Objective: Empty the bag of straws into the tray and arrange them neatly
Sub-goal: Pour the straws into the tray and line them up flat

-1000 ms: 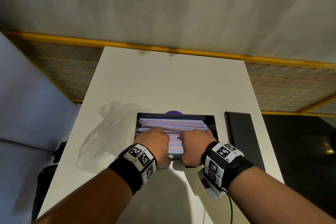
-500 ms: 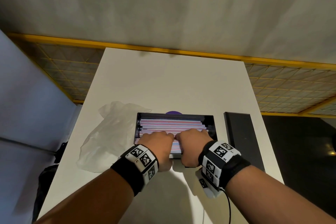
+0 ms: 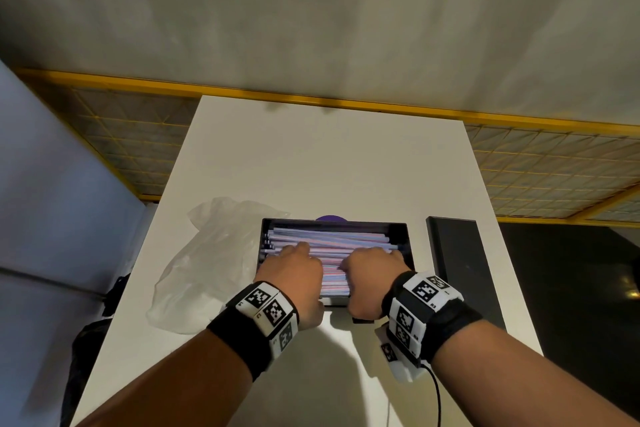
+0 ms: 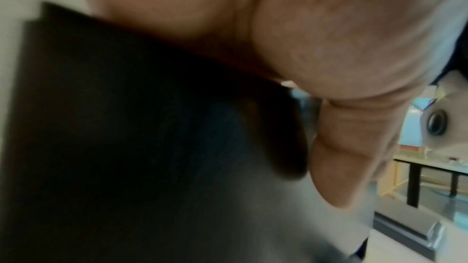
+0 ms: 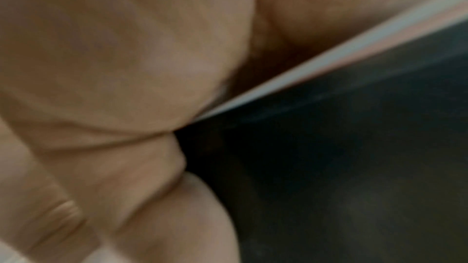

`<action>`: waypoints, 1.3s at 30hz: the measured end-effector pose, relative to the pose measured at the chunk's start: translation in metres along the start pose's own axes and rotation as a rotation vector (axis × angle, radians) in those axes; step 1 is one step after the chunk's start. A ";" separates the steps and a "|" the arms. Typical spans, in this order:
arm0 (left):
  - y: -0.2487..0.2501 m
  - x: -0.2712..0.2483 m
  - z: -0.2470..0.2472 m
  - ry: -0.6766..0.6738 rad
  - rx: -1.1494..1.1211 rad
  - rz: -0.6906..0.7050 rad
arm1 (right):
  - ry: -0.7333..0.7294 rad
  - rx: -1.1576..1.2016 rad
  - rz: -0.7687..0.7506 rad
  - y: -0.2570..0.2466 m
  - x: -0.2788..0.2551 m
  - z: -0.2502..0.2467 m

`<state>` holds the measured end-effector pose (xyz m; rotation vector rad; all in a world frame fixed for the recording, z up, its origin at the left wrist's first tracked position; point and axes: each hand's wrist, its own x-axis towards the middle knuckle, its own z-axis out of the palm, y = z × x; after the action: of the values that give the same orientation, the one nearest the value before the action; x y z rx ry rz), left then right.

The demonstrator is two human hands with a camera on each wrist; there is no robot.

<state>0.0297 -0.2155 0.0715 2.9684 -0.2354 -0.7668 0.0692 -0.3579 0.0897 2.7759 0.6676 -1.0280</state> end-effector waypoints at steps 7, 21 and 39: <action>0.001 0.001 0.003 -0.006 -0.019 0.001 | -0.016 -0.020 0.025 -0.001 -0.004 0.000; 0.000 0.000 0.004 0.004 -0.015 0.020 | 0.000 0.002 0.027 -0.004 -0.002 0.005; 0.012 0.001 0.002 0.023 -0.024 0.045 | -0.026 -0.043 -0.026 -0.012 -0.008 -0.003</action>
<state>0.0277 -0.2273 0.0707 2.9371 -0.2878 -0.7243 0.0597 -0.3491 0.0977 2.7192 0.7157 -1.0405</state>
